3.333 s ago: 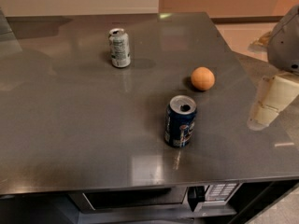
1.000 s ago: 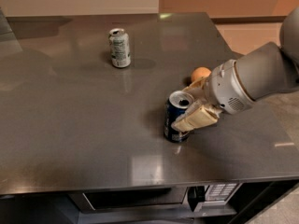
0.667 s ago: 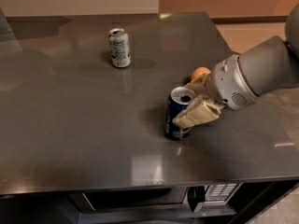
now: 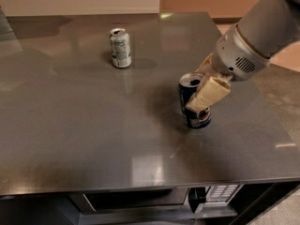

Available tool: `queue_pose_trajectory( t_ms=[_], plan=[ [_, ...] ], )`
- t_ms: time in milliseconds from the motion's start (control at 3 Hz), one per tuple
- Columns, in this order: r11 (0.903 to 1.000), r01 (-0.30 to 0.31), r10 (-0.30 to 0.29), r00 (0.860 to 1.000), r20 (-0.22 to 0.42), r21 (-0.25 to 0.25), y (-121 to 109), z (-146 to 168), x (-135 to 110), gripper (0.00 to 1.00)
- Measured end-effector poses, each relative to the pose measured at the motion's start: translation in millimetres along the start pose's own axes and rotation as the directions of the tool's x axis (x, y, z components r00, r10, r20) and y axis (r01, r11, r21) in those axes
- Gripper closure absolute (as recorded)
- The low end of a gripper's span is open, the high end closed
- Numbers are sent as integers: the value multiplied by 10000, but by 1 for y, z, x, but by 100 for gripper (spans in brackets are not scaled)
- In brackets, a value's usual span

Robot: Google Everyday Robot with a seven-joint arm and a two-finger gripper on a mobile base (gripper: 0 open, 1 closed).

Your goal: Knock pepsi can over

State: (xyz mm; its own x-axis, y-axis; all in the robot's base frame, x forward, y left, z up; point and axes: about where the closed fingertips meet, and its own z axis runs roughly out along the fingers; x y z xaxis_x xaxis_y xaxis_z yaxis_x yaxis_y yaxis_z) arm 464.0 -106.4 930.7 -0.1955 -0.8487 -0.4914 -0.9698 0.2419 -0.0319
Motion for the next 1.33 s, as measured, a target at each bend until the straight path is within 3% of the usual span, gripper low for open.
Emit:
queue_pose_trajectory(
  t_ms=[333, 667, 1000, 1333],
  plan=[
    [9998, -135, 107, 9863, -1648, -158, -4, -3, 14, 100],
    [9999, -113, 79, 9578, -2874, -102, -6, -1, 25, 84],
    [9998, 153, -181, 9228, -3849, -104, -4, 6, 32, 59],
    [9986, 420, -522, 8932, -4467, -327, 1, 19, 35, 37]
  ],
)
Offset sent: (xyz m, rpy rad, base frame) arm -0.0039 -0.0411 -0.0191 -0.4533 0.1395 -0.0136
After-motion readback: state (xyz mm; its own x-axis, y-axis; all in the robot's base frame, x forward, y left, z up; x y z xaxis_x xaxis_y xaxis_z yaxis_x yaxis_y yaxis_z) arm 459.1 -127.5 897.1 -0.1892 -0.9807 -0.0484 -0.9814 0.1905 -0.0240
